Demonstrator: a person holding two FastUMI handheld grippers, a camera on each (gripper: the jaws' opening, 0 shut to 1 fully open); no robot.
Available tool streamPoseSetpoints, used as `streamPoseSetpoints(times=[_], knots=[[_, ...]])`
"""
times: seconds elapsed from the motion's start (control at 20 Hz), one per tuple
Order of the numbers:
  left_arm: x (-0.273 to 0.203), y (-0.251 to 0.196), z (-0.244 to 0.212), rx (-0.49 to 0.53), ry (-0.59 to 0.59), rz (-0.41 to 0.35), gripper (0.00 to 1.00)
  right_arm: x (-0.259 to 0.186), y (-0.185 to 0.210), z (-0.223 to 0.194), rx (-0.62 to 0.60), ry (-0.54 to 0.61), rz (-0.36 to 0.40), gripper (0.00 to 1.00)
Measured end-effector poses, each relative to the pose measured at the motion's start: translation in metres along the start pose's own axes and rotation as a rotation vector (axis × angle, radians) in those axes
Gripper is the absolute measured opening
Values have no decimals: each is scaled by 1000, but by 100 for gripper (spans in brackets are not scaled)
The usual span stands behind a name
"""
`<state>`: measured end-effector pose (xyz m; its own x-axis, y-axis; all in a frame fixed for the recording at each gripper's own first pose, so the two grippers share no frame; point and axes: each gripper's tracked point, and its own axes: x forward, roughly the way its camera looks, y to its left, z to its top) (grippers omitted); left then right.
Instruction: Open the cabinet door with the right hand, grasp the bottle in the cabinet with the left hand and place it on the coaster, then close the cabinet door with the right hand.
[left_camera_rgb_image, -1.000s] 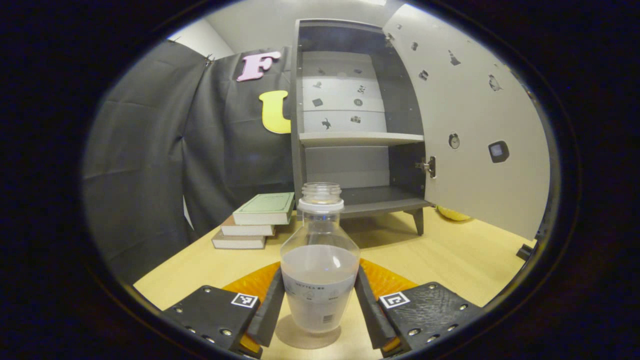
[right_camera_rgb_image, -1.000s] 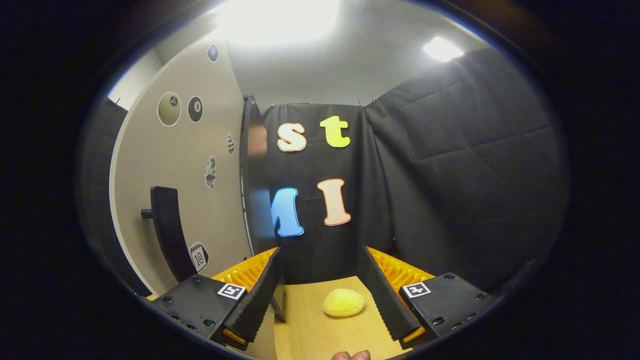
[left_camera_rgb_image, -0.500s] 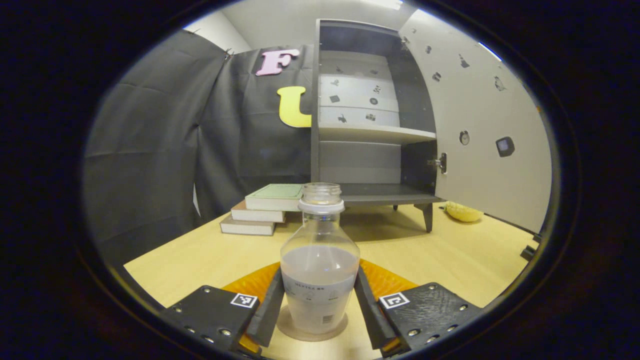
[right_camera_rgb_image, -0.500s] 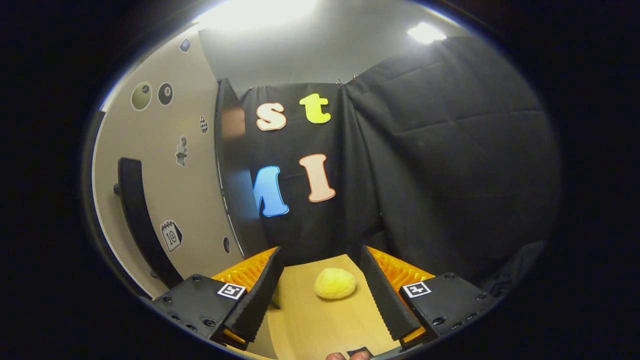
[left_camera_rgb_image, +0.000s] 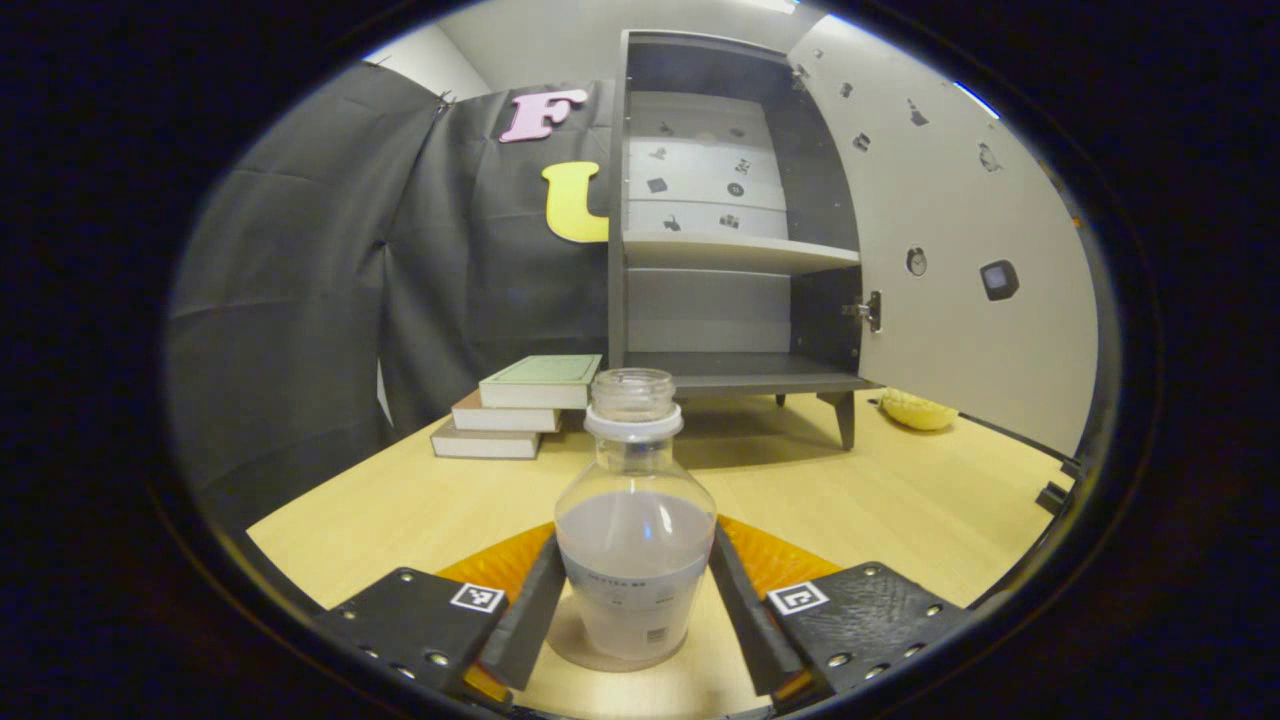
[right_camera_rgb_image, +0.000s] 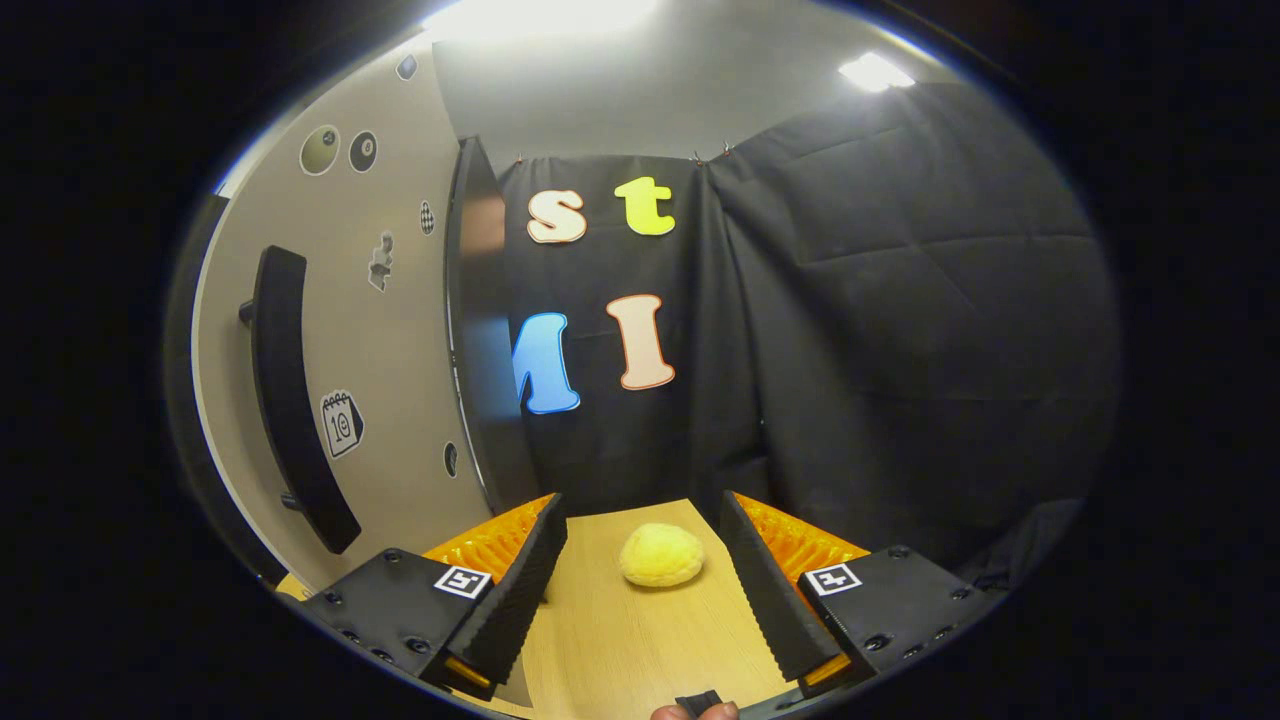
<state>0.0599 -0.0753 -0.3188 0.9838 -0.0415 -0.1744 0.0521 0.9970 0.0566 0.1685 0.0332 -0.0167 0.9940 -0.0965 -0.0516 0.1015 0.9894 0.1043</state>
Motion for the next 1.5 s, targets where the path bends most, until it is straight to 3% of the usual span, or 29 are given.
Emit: streamPoseSetpoints(times=[0.15, 0.2, 0.45, 0.55, 0.75, 0.8, 0.9, 0.95, 1.0, 1.15, 1.2, 1.25, 1.35, 1.4, 1.5], knots=[[-1, 0, 17, 17, -29, -2, 87, -1, 6, -4, -8, 7, 17, 98], [-2, 1, 25, 23, -42, 3, 83, 0, 7, -6, -15, 8, 19, 98], [-9, 5, 81, 30, -106, 8, 87, -1, 9, -10, -24, 9, 16, 98], [-17, 9, 115, 18, -144, 11, 83, -2, 15, -11, -3, 29, 33, 98], [-34, 12, 186, -14, -180, -2, 86, -7, 18, -3, 24, 53, 32, 93], [-36, 13, 204, -27, -177, -6, 83, -8, 20, 4, 19, 38, 31, 98], [-42, 15, 235, -56, -153, -21, 83, -10, 23, 15, -2, 9, 34, 98], [-46, 16, 251, -71, -142, -27, 83, -11, 24, 19, -7, 1, 32, 92], [-51, 16, 268, -86, -135, -43, 86, -13, 25, 23, -4, -2, 34, 98], [-68, 25, 311, -116, -118, -47, 83, -17, 26, 35, 15, -6, 19, 98], [-72, 30, 319, -120, -104, -39, 90, -18, 28, 37, 15, 1, 19, 92], [-75, 34, 326, -118, -91, -33, 88, -19, 30, 39, 17, 9, 20, 98], [-82, 47, 335, -117, -64, -1, 82, -25, 26, 44, -6, 11, -8, 98], [-84, 51, 335, -117, -51, 12, 86, -28, 27, 48, -20, 4, -17, 98], [-88, 54, 337, -110, -42, 25, 83, -30, 42, 54, -8, 1, 12, 98]])
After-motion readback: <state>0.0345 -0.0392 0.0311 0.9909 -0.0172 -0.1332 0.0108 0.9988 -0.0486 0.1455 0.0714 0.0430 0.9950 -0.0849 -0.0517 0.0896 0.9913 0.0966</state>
